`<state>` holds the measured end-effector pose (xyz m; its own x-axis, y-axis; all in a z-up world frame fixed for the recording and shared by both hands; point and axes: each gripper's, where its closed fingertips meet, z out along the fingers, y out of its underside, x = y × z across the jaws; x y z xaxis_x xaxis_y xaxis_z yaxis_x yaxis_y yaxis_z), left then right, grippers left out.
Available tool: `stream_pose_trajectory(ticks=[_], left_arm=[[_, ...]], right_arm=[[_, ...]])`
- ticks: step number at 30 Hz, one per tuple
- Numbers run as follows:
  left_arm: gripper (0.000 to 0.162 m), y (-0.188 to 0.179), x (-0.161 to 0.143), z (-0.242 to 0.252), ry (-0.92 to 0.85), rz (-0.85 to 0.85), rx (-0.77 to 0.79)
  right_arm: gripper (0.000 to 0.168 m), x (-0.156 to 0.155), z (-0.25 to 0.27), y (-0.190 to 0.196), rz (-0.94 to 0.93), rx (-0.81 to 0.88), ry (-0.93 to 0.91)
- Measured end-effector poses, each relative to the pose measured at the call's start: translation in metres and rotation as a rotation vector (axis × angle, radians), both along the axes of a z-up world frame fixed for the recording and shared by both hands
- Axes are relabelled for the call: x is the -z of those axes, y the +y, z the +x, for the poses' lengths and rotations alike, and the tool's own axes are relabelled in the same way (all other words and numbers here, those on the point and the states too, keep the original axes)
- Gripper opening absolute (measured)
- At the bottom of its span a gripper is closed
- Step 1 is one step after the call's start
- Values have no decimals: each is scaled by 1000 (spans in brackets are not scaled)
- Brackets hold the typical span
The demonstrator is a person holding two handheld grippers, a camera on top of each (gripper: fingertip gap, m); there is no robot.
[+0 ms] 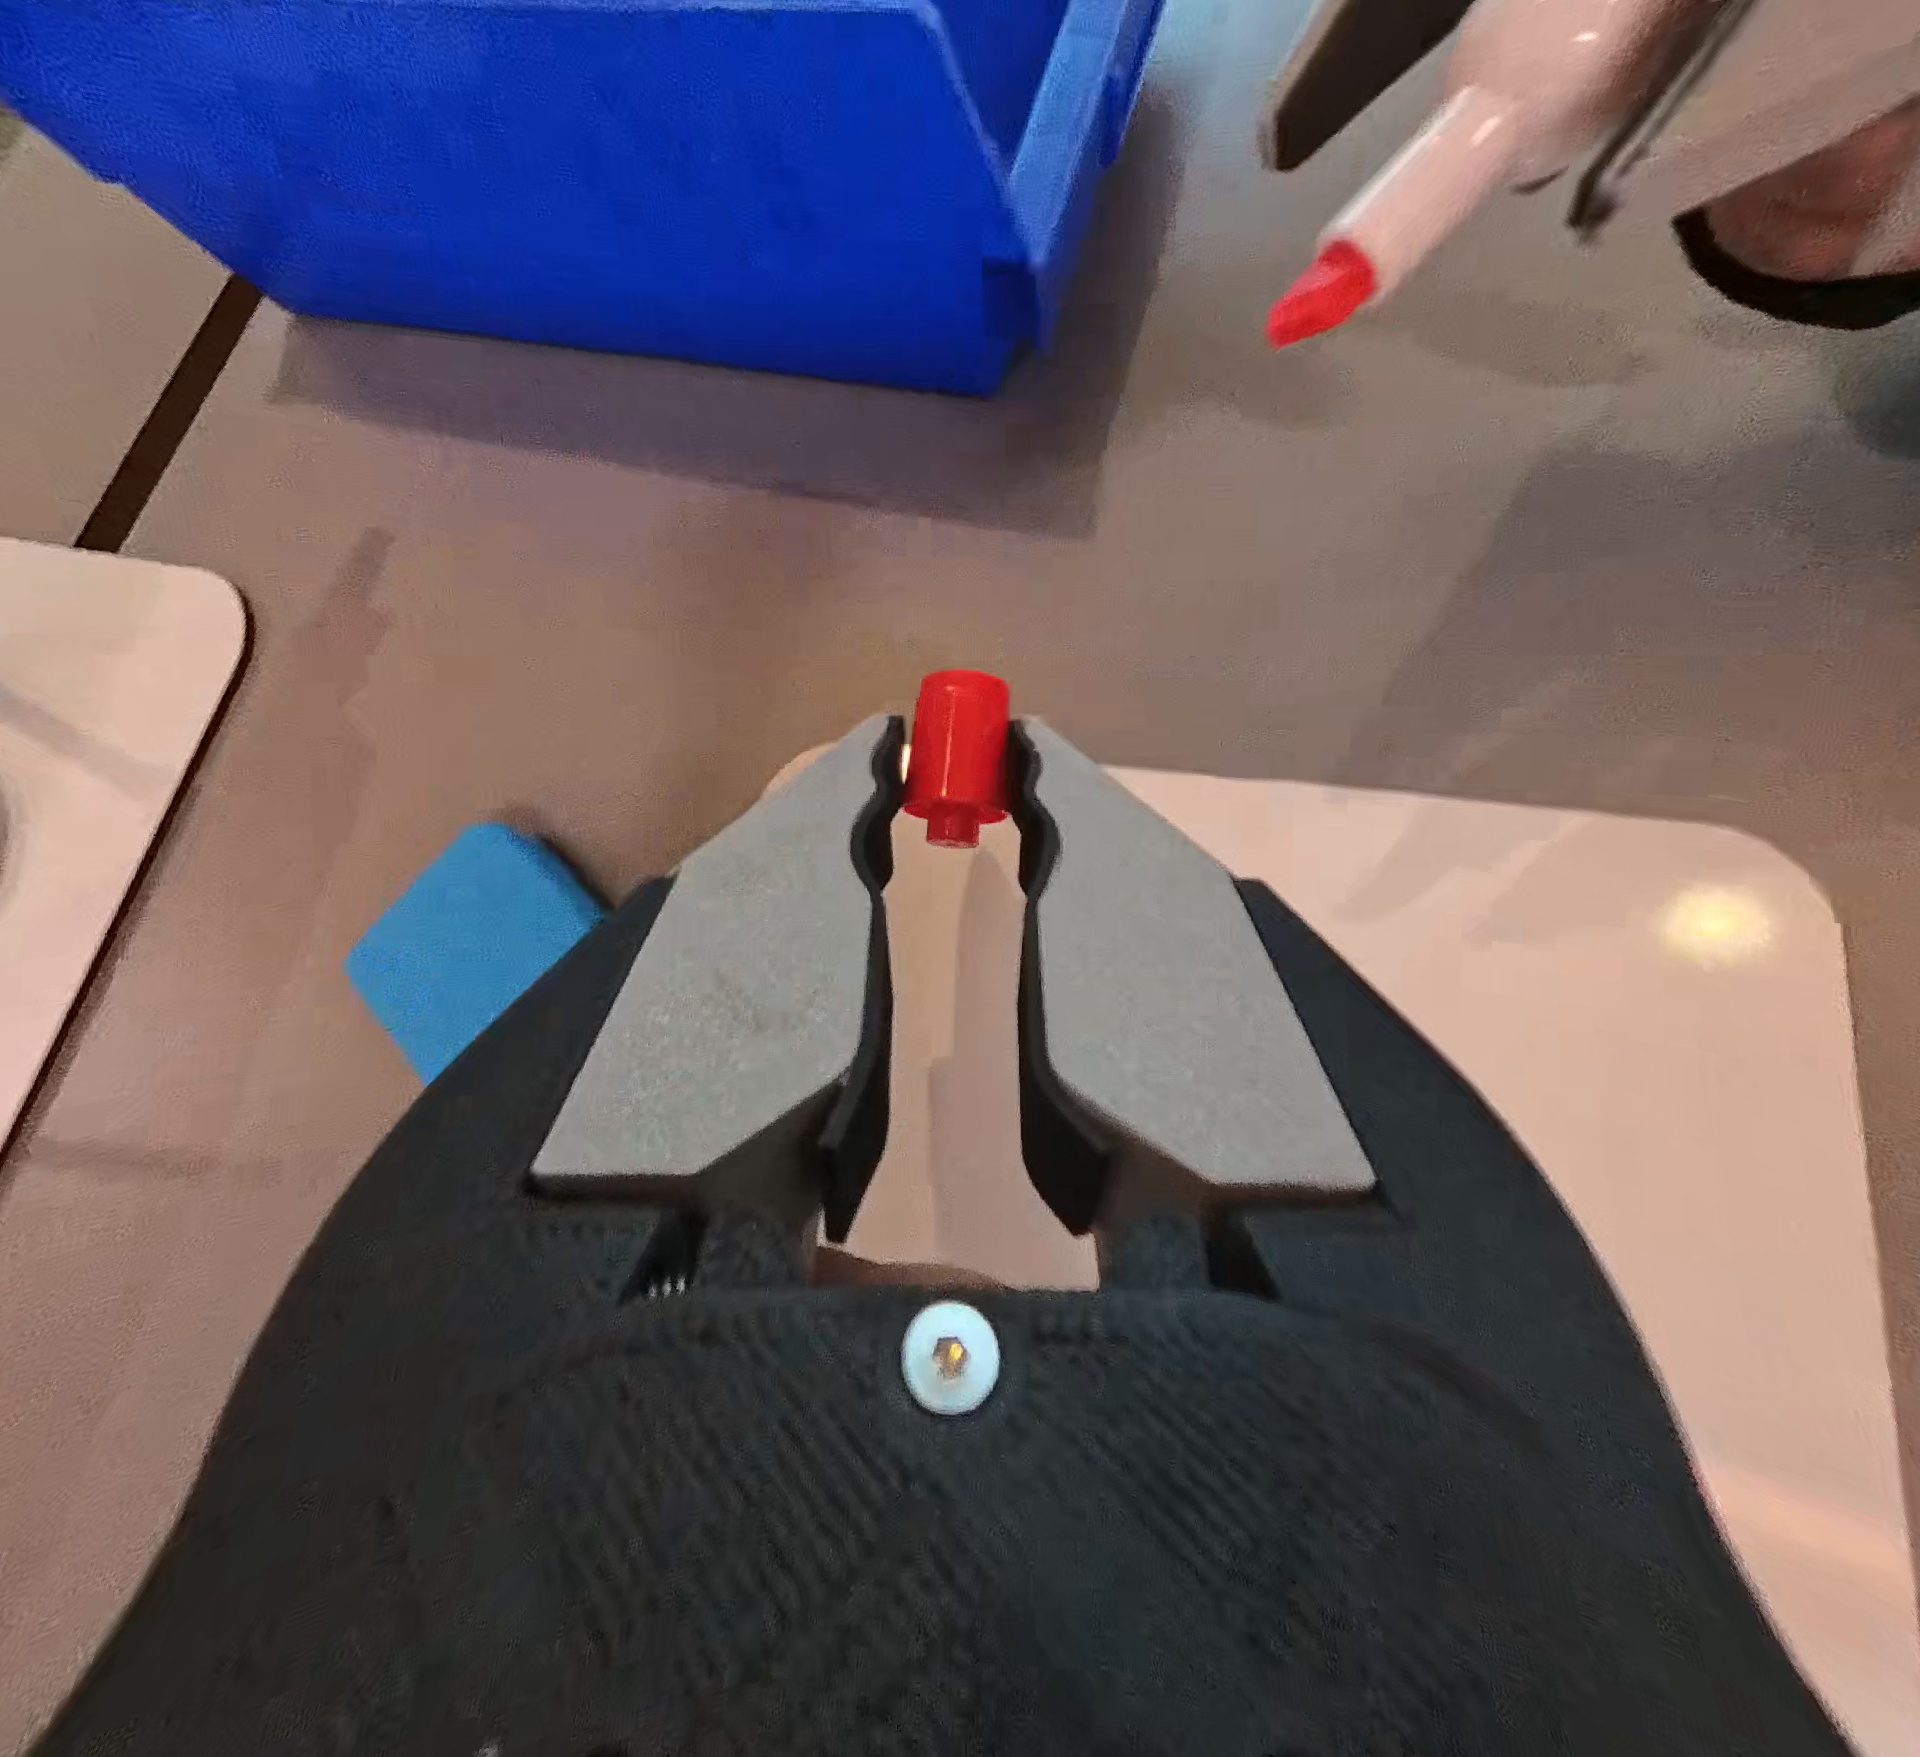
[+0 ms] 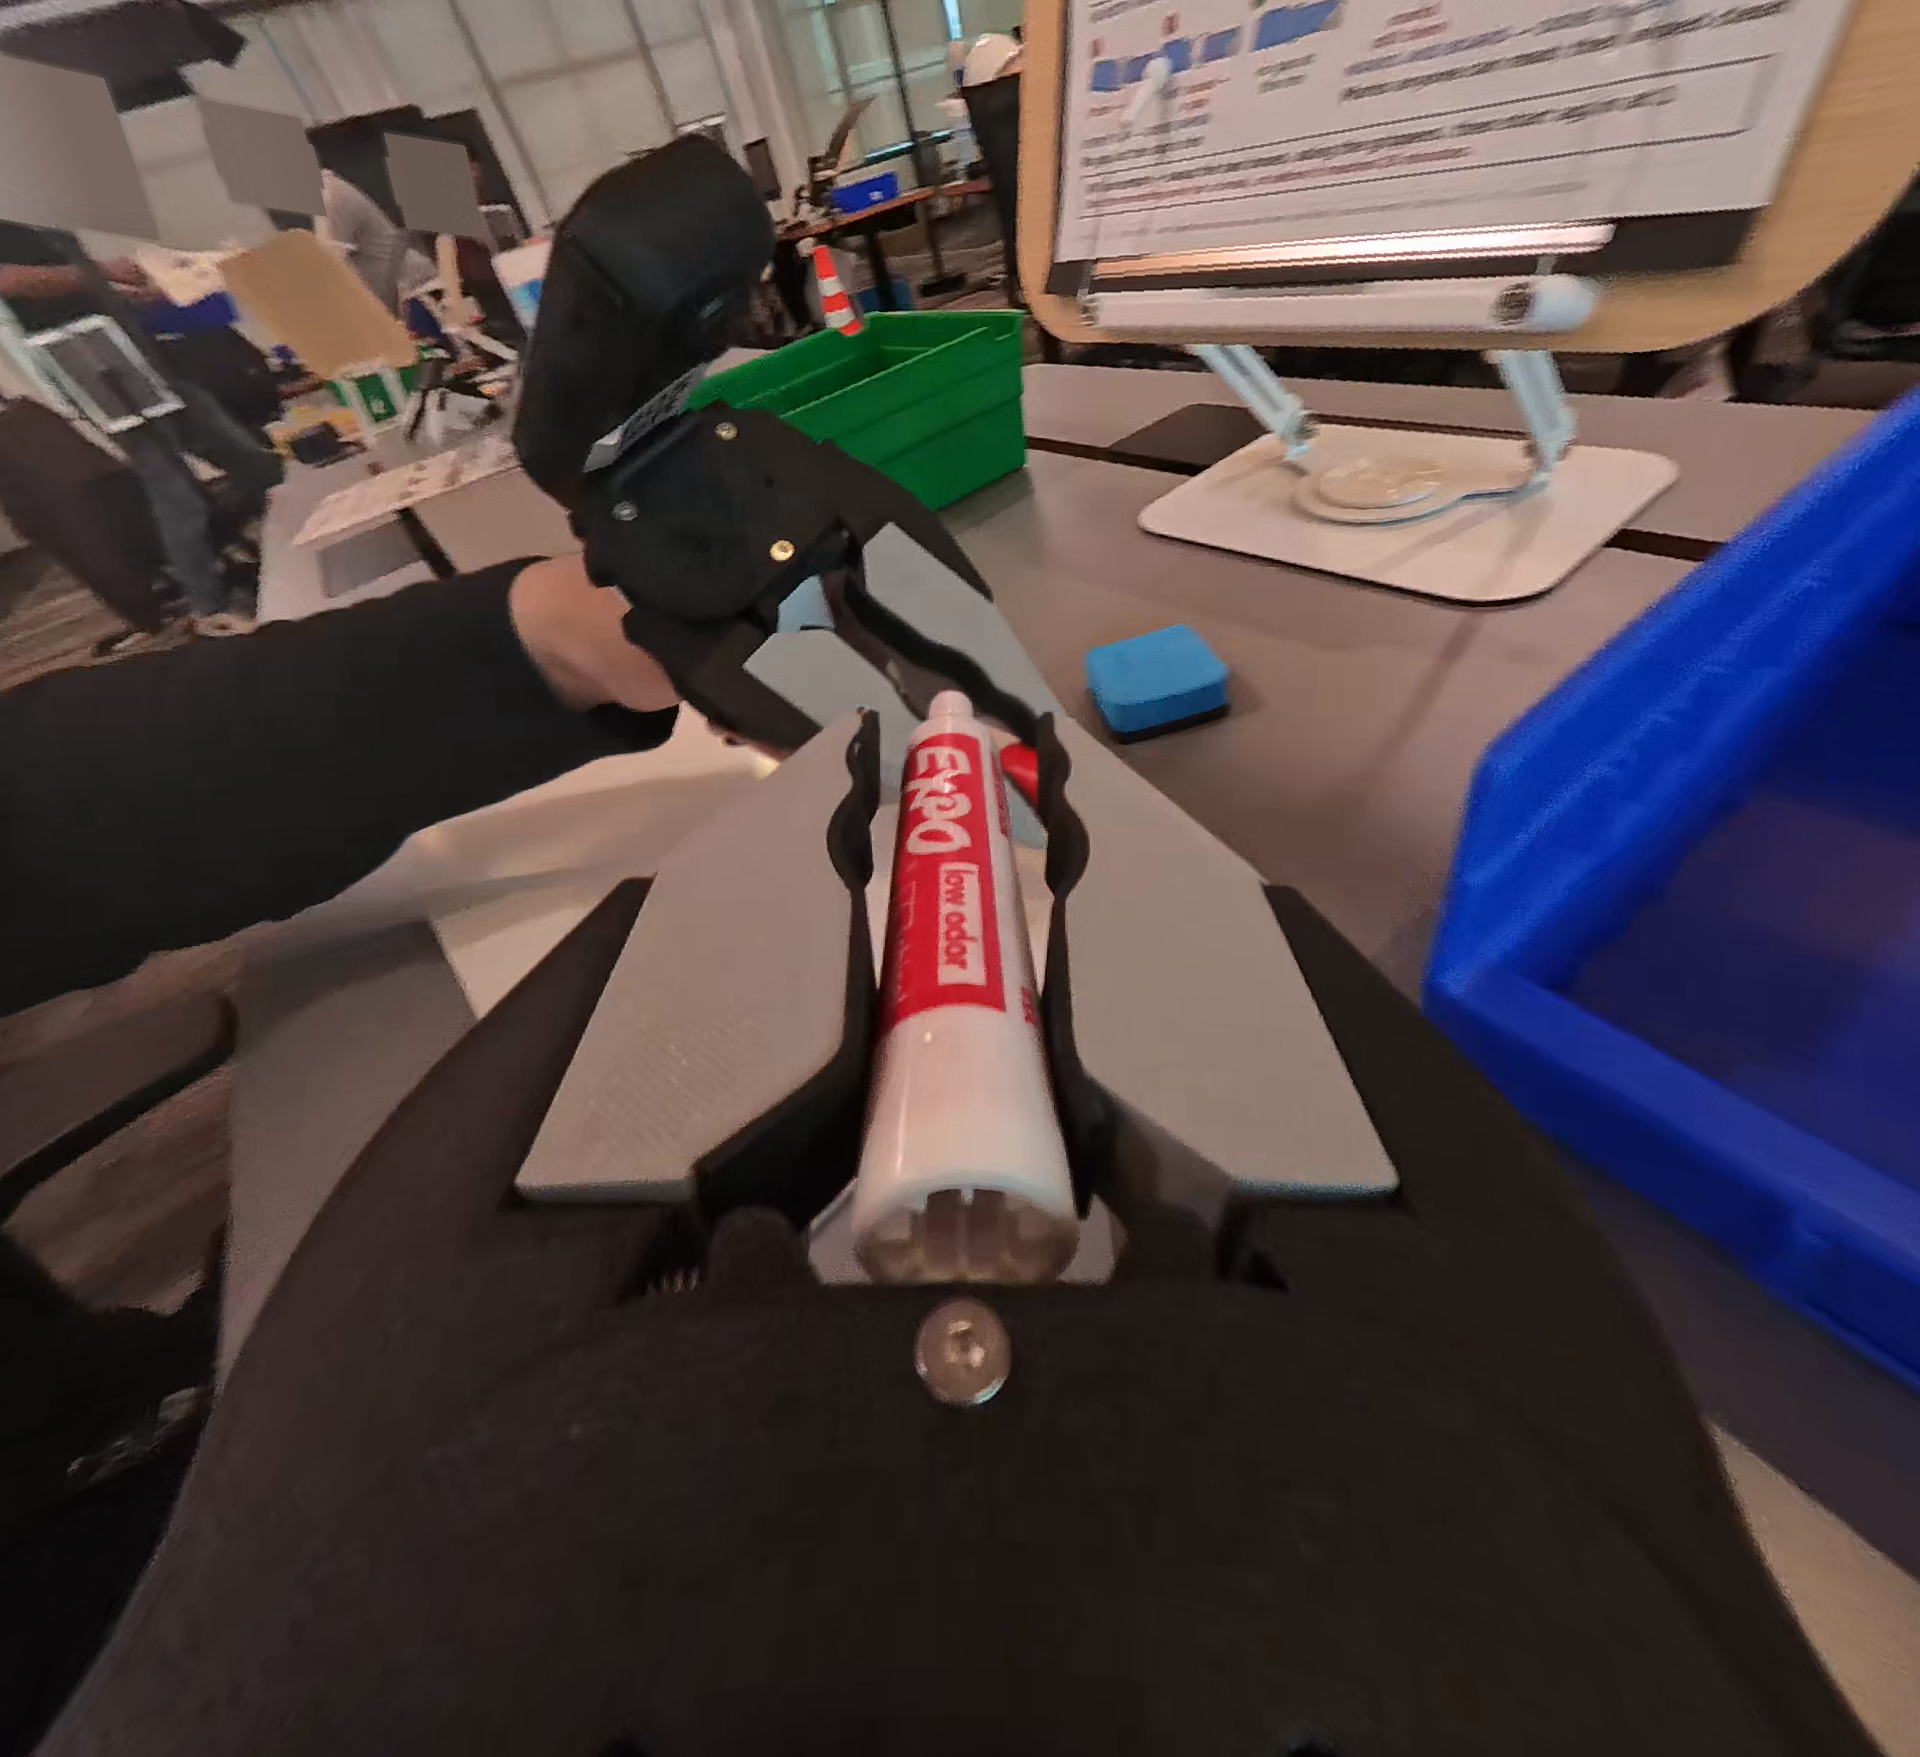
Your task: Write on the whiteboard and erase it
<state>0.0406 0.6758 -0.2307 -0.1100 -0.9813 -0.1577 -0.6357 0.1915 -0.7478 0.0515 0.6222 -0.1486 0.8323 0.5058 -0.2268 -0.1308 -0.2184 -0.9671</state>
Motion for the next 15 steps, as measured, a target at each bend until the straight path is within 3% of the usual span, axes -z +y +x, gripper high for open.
stream_pose_trajectory(ticks=[4,15], left_arm=[[18,-27,7,29,-5,-63,38],[18,-58,32,56,40,-56,42]], right_arm=[[29,-4,19,-3,27,60,2],[29,-5,26,-3,35,84,6]])
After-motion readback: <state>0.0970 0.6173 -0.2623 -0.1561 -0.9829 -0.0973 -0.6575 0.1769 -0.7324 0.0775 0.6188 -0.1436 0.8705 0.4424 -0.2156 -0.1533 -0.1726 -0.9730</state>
